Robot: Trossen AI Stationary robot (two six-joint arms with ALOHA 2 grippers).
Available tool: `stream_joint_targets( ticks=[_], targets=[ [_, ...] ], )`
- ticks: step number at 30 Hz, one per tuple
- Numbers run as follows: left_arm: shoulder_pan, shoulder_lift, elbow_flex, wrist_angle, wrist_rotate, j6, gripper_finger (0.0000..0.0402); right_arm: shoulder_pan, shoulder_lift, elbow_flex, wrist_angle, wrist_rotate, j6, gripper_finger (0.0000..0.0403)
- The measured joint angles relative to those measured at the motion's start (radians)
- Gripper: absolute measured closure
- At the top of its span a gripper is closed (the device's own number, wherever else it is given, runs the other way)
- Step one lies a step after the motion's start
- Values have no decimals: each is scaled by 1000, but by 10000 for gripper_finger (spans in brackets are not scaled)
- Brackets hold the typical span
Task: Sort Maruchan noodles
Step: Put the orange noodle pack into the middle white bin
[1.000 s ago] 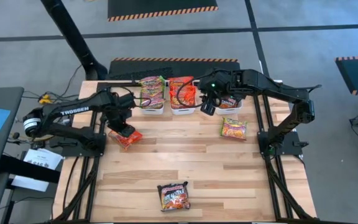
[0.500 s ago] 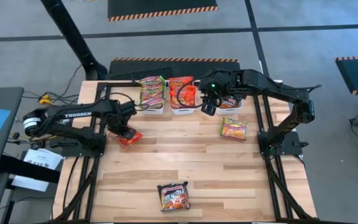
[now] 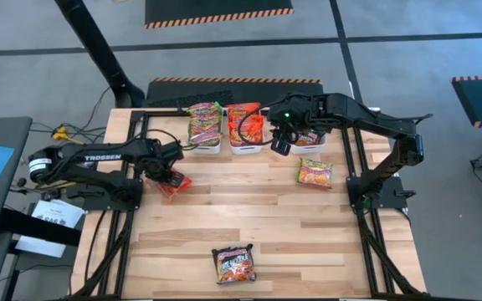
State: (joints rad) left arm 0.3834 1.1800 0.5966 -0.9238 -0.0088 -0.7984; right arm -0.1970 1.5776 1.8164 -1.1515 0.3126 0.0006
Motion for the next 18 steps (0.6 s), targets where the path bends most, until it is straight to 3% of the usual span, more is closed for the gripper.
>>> stream_joint_targets(
  ticks=[5, 12, 18],
  targets=[
    [-14, 2, 0, -3, -17, -15, 291, 0, 0, 0, 0, 0, 1, 188],
    [-55, 4, -2, 2, -17, -2, 387, 0, 0, 0, 0, 0, 1, 188],
    [-95, -9, 11, 44, 19, 8, 399, 0, 0, 0, 0, 0, 25, 188]
  ],
)
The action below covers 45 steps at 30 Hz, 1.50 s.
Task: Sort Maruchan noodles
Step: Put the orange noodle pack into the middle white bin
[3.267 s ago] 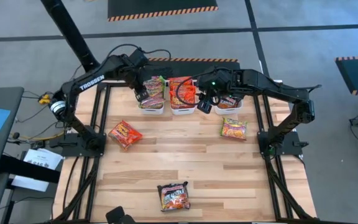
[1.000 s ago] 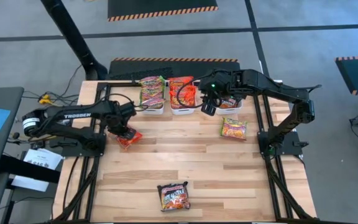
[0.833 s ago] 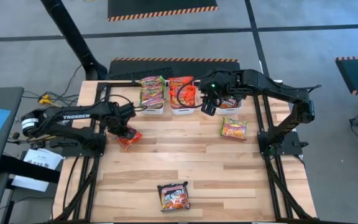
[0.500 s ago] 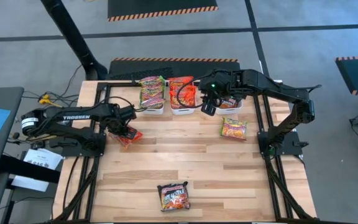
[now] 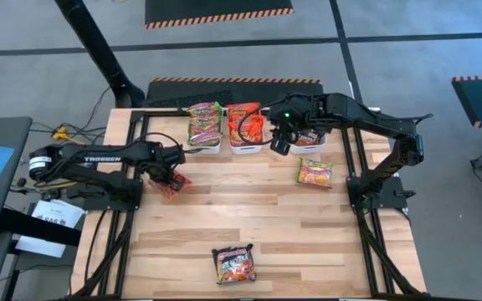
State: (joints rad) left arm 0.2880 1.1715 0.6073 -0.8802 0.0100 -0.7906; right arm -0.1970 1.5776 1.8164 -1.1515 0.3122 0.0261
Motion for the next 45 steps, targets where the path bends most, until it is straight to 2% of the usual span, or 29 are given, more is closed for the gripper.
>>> stream_joint_targets(
  ticks=[5, 13, 23, 27, 33, 37, 41, 45],
  targets=[
    [-29, -59, 49, 16, 72, -20, 400, 0, 0, 0, 1, 0, 11, 188],
    [-95, -164, 100, 67, 67, -99, 400, 0, 0, 0, 7, 0, 10, 188],
    [-132, -209, 104, 358, 57, -120, 401, 0, 0, 0, 28, 0, 58, 188],
    [-132, -206, 104, 362, 56, -89, 401, 0, 0, 0, 26, -9, 123, 188],
    [-132, -206, 104, 343, 59, -41, 401, 0, 0, 0, -3, -84, 219, 188],
    [-131, -202, 104, 330, 110, -9, 398, 7, 0, 0, -4, -133, 288, 188],
    [-131, -202, 104, 275, 168, 19, 374, 14, 0, 0, -4, -169, 377, 188],
    [-131, -202, 104, 222, 163, 20, 333, 24, 1, 0, -4, -208, 427, 188]
  ],
)
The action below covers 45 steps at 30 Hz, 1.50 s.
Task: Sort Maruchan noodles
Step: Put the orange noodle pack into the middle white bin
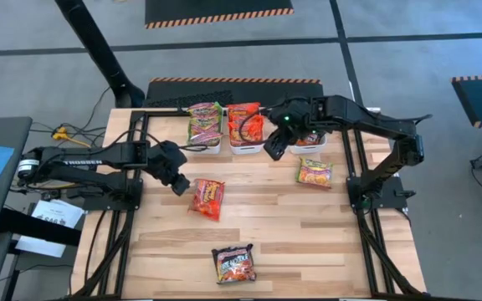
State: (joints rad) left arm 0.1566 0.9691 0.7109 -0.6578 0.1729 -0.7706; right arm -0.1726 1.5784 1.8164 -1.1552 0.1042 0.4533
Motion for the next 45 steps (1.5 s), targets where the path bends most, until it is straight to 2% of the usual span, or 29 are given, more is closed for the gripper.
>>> stream_joint_targets(
  ticks=[5, 8, 13, 22, 28, 36, 42, 45],
  targets=[
    [1, 0, 0, -17, -17, -4, 285, 18, 26, -1, -4, -5, 44, 188],
    [1, 0, 0, -36, -10, -10, 273, 28, 54, -1, 0, -16, 47, 188],
    [1, -3, -50, -37, 56, -29, 276, 30, 118, -2, 13, -115, 37, 188],
    [1, -3, -122, 24, 87, -46, 292, 39, 227, -1, 114, -207, 19, 188],
    [1, -9, -185, 54, 106, -41, 292, 44, 307, -1, 227, -349, 40, 188],
    [1, -39, -263, 89, 135, -22, 293, 62, 399, -7, 226, -461, 43, 188],
    [1, -47, -271, 123, 143, -27, 293, 74, 399, -118, 240, -503, 46, 190],
    [1, -48, -271, 136, 161, -27, 293, 81, 382, -204, 335, -542, 86, 197]
  ],
)
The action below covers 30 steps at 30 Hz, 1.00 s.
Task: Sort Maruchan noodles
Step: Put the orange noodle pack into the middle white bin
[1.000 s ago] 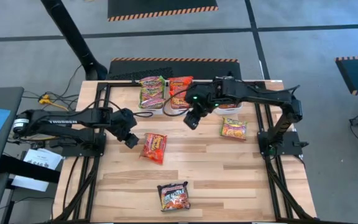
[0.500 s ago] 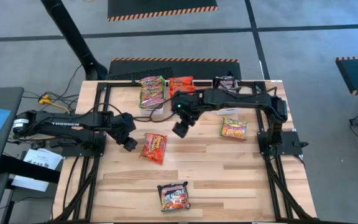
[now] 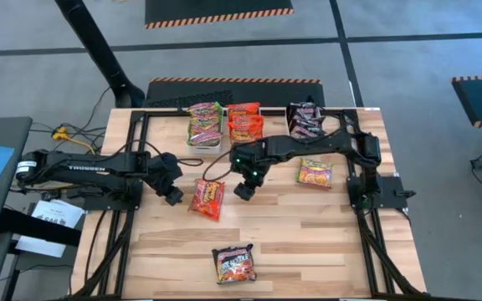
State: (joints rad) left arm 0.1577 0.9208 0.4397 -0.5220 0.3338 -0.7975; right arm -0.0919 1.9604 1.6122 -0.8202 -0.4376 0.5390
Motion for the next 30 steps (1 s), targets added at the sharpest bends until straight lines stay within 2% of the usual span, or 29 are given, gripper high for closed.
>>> stream_joint_targets(
  ticks=[7, 9, 13, 17, 23, 30],
  targets=[
    [0, 3, 0, 53, -5, 3, 293, -2, -38, -202, 342, -86, 157, 216],
    [0, 3, 0, 75, -6, 1, 293, -2, -38, -235, 472, -102, 195, 217],
    [0, 6, 0, 140, -22, -36, 293, -2, -24, -267, 616, -117, 229, 218],
    [0, 14, 0, 157, -35, -53, 293, -2, -21, -267, 660, -107, 222, 218],
    [0, 15, 0, 157, -53, -54, 293, 1, -22, -267, 661, 36, 145, 217],
    [0, 15, 0, 167, -53, -55, 293, -2, -22, -267, 660, 22, 194, 192]
  ],
)
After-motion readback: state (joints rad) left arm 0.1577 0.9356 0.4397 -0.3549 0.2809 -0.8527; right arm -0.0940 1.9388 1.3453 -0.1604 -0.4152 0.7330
